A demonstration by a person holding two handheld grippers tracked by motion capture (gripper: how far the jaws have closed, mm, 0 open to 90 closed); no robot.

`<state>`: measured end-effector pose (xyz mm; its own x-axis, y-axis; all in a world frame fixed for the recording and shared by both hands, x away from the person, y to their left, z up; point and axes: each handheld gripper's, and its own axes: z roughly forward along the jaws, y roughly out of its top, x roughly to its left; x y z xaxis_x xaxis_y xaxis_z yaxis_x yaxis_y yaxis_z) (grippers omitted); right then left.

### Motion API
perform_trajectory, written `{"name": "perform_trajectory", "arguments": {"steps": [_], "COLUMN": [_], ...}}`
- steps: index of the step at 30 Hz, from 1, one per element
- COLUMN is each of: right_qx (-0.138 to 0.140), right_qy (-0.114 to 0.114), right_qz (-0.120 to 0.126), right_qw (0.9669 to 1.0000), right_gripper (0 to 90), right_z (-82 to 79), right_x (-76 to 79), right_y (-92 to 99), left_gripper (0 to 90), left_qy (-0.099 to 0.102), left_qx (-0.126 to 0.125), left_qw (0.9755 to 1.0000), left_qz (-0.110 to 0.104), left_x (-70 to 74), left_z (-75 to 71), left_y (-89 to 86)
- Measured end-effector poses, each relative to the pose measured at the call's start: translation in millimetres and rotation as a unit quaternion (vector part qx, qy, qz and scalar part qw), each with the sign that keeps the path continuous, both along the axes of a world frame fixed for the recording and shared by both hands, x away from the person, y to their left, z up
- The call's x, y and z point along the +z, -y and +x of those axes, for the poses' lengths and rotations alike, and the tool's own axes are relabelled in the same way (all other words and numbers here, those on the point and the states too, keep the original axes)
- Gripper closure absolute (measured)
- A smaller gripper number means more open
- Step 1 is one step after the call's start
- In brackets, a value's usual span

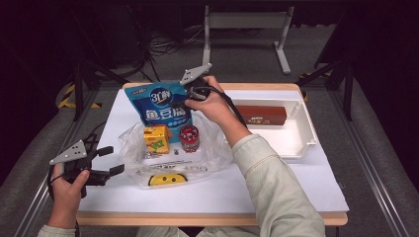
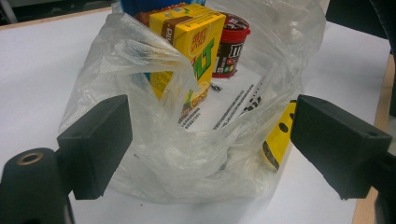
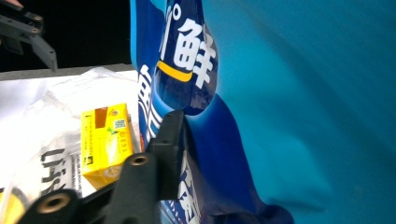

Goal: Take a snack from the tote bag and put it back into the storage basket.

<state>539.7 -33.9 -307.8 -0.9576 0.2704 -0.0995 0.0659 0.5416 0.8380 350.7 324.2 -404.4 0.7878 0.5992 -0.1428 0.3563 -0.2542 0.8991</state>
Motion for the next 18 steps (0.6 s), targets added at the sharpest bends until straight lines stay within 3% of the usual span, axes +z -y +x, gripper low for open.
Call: {"name": "perform_trajectory", "arguments": {"steps": [11, 18], "right_qx": [0.015, 0.008], "right_qy": [0.005, 0.005], "right_qz": [-0.013, -0.013], "right_qw": [0.9998, 0.9999], "right_gripper": [89.6, 90.0], "right_z": [-3.7, -5.3], "right_x": [1.8, 2.1], "right_y": [-1.2, -2.2], "left_gripper": [13.6, 13.6], "left_qy": [0.002, 0.001], "left_qx": [0.001, 0.002], "left_qw": [1.0000, 1.0000], "left_qz": [0.001, 0.000], "left_x": [0.3, 0.1], "left_z": [-0.2, -0.3], "left_y": [-0.3, -1.0]}}
